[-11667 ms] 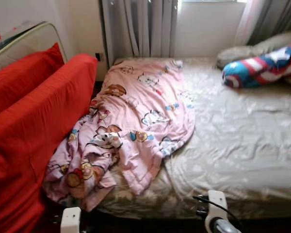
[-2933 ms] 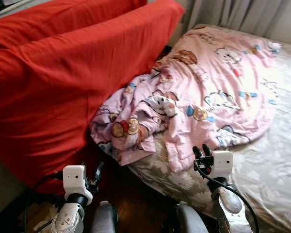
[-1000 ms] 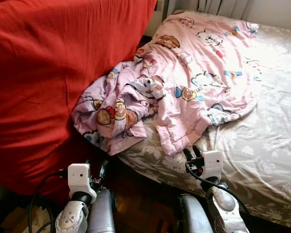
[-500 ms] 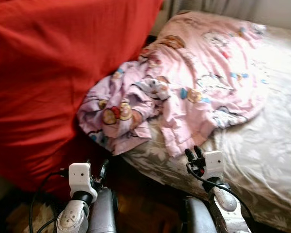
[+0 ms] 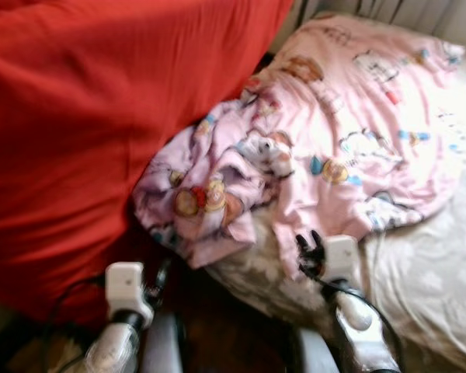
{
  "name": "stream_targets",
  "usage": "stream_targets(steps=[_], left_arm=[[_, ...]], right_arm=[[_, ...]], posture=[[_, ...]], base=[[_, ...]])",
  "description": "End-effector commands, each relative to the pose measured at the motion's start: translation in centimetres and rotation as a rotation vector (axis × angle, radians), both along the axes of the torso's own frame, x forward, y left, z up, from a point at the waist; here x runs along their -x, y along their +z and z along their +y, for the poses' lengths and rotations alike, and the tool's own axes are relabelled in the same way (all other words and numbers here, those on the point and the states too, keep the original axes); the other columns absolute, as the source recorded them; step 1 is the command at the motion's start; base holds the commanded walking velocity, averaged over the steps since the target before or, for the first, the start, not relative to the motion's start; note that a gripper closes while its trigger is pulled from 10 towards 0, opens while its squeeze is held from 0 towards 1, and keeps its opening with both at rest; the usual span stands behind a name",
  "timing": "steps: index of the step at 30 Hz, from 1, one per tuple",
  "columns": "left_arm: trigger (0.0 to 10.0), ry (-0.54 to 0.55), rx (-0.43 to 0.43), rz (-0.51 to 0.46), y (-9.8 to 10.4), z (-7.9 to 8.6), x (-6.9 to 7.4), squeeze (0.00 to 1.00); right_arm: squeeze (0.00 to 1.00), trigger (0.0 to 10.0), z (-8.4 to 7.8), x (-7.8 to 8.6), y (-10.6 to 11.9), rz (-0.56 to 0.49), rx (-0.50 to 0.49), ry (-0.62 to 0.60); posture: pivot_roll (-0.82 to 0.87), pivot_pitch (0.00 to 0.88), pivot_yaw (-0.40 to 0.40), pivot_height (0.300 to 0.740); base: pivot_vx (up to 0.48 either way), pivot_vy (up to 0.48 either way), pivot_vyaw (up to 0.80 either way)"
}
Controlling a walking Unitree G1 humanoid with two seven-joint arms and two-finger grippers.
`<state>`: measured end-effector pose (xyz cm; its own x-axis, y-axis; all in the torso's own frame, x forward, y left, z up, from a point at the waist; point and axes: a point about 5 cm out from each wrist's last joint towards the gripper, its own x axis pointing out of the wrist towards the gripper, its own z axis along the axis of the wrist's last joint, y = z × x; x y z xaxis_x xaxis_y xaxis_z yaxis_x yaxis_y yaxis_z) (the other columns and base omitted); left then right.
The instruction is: Clean up the room
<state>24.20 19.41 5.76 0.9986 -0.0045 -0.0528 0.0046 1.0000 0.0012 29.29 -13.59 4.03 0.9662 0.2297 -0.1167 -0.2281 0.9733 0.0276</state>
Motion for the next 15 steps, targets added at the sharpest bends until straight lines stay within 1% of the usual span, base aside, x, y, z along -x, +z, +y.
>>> stream_targets(steps=[1,3,4,5,6,8,13,14,15], left_arm=[[10.0,-0.011,0.000,0.034,-0.7,-0.7,0.5,0.00],[10.0,-0.012,0.000,0.031,-0.7,-0.8,0.4,0.00],[10.0,-0.014,-0.001,0.031,-0.7,-0.8,0.4,0.00],[10.0,-0.015,0.000,0.031,-0.7,-0.8,0.4,0.00],[10.0,-0.016,-0.001,0.031,-0.7,-0.9,0.4,0.00],[10.0,-0.018,0.001,0.030,-0.7,-0.9,0.5,0.00],[10.0,-0.020,0.002,0.030,-0.6,-0.9,0.6,0.00],[10.0,-0.019,0.002,0.029,-0.6,-0.9,0.6,0.00],[10.0,-0.019,0.002,0.029,-0.6,-0.9,0.6,0.00]], right_arm=[[0.00,10.0,-1.4,0.9,-1.8,0.097,0.057,-0.032],[0.00,10.0,-1.3,0.9,-2.4,0.150,0.075,-0.012],[0.00,10.0,-1.1,1.0,-2.9,0.185,0.105,0.009],[0.31,10.0,-1.0,1.0,-3.0,0.192,0.092,0.014],[1.00,10.0,-0.9,0.9,-3.2,0.208,0.075,0.018],[1.00,10.0,-0.6,0.9,-3.5,0.238,0.060,0.024],[1.00,10.0,-0.1,0.5,-3.6,0.272,0.035,0.022],[1.00,10.0,-0.1,0.3,-3.8,0.311,-0.034,-0.031],[1.00,10.0,-0.1,0.3,-3.8,0.311,-0.034,-0.031]], posture=[[0.05,0.198,-0.045,0.576],[0.04,0.199,-0.044,0.576],[0.04,0.203,-0.045,0.576],[0.05,0.201,-0.045,0.576],[0.05,0.201,-0.045,0.576],[0.05,0.198,-0.046,0.576],[0.06,0.202,-0.048,0.576],[0.07,0.206,-0.048,0.576],[0.07,0.206,-0.048,0.576]], base=[[0.000,0.000,0.00],[0.000,0.000,0.00],[0.000,0.000,0.00],[0.000,0.000,0.00],[0.000,0.000,0.00],[0.000,0.000,0.00],[0.000,0.000,0.00],[0.000,0.000,0.00],[0.000,0.000,0.00]])
